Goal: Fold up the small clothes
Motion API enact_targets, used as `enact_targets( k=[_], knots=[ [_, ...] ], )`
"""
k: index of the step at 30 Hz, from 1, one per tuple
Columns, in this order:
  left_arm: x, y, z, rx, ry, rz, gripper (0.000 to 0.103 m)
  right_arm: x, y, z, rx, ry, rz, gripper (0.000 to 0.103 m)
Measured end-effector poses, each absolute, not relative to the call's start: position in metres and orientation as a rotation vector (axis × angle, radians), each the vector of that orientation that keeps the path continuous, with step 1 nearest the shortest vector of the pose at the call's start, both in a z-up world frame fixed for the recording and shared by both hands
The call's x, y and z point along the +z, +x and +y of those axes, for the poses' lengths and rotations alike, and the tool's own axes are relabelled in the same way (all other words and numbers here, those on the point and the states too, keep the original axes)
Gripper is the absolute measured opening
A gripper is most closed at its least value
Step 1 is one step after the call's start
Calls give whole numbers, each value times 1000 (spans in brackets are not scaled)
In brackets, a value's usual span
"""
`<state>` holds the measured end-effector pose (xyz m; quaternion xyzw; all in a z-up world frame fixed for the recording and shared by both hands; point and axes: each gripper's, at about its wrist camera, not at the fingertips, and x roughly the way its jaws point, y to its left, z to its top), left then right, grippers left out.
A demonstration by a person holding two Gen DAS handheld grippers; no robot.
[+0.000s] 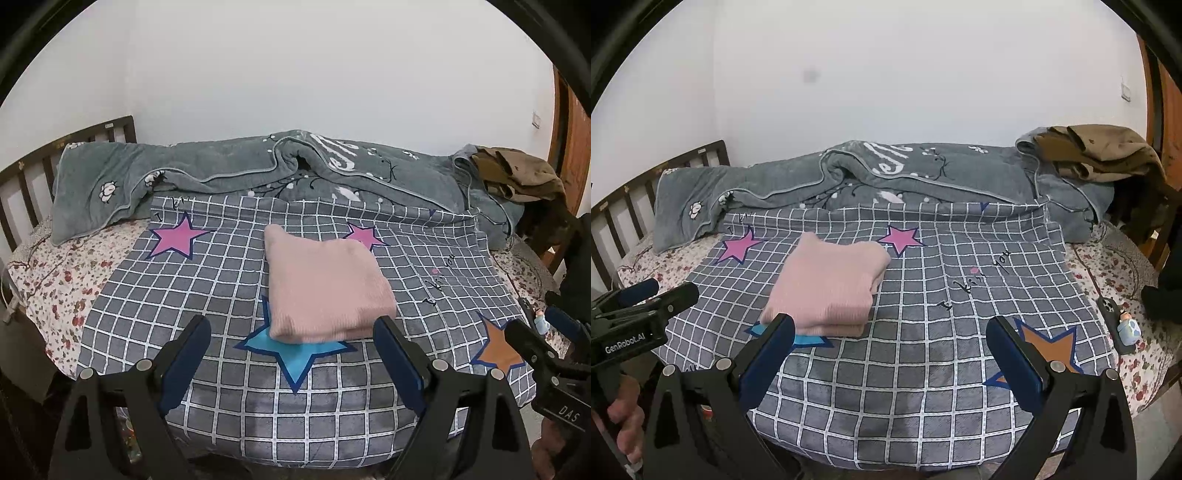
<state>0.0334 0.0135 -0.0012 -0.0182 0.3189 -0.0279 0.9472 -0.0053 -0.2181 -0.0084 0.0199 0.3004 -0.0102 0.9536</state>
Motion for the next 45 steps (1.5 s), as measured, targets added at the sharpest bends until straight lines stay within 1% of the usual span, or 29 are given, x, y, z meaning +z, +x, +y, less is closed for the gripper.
enact_targets(
  k=[34, 45],
  knots=[
    [0, 28, 17, -62, -45, 655, 90, -9, -13, -214, -24, 56, 611, 102],
    [0, 26, 19, -63, -48, 653, 90, -1, -16, -213, -25, 59, 598, 102]
  ],
)
